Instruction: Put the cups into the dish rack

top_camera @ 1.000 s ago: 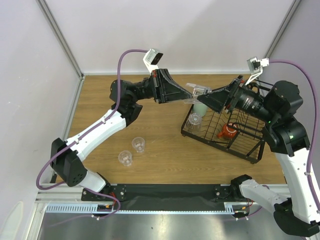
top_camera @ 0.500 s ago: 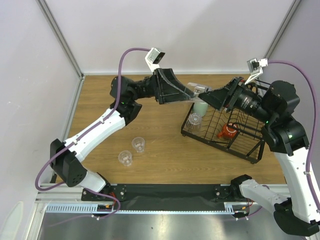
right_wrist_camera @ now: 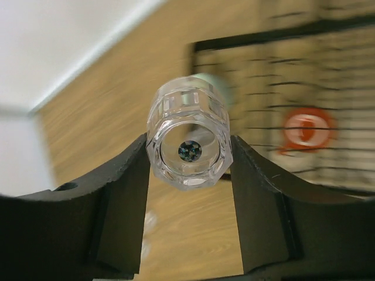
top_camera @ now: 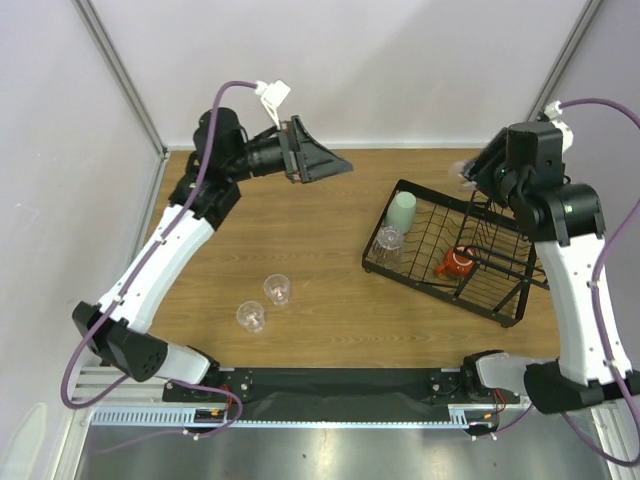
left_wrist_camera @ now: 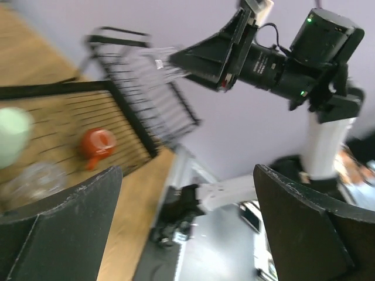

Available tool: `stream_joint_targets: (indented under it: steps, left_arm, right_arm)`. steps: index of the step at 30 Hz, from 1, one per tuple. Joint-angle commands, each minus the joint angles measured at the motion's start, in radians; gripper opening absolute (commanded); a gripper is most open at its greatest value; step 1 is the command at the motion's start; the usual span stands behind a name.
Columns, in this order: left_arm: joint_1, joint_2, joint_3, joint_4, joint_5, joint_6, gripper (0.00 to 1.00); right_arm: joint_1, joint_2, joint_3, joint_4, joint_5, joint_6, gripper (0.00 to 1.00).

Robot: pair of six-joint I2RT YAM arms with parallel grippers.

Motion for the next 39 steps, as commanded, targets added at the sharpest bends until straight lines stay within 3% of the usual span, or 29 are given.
stream_joint_targets:
  steps: [1,6,12,18,34,39]
  left_arm:
    - [0.060,-0.063,0.048,-0.247,-0.128,0.167,1.00]
    - [0.153,-0.072,0.066,-0.381,-0.266,0.225,1.00]
    - [0.221,0.058,0.176,-0.358,-0.236,0.144,1.00]
    - [0.268,0.180,0.176,-0.321,-0.174,0.029,1.00]
    - [0.282,0.299,0.247,-0.370,-0.211,0.015,1.00]
    - [0.285,0.310,0.261,-0.377,-0.214,0.015,1.00]
  right_arm:
    - [-0.097,0.014,0.022,-0.122,0.228,0.049,0.00]
    - [-0.289,0.028,0.003,-0.106,0.296,0.043,0.00]
    - [-0.432,0.053,-0.074,-0.026,0.228,0.004,0.00]
    - [-0.446,0.218,0.008,-0.075,0.163,-0.002,0.00]
    - [-0.448,0.382,0.054,-0.102,0.149,0.023,0.00]
    - [-0.448,0.410,0.062,-0.097,0.146,0.016,0.16]
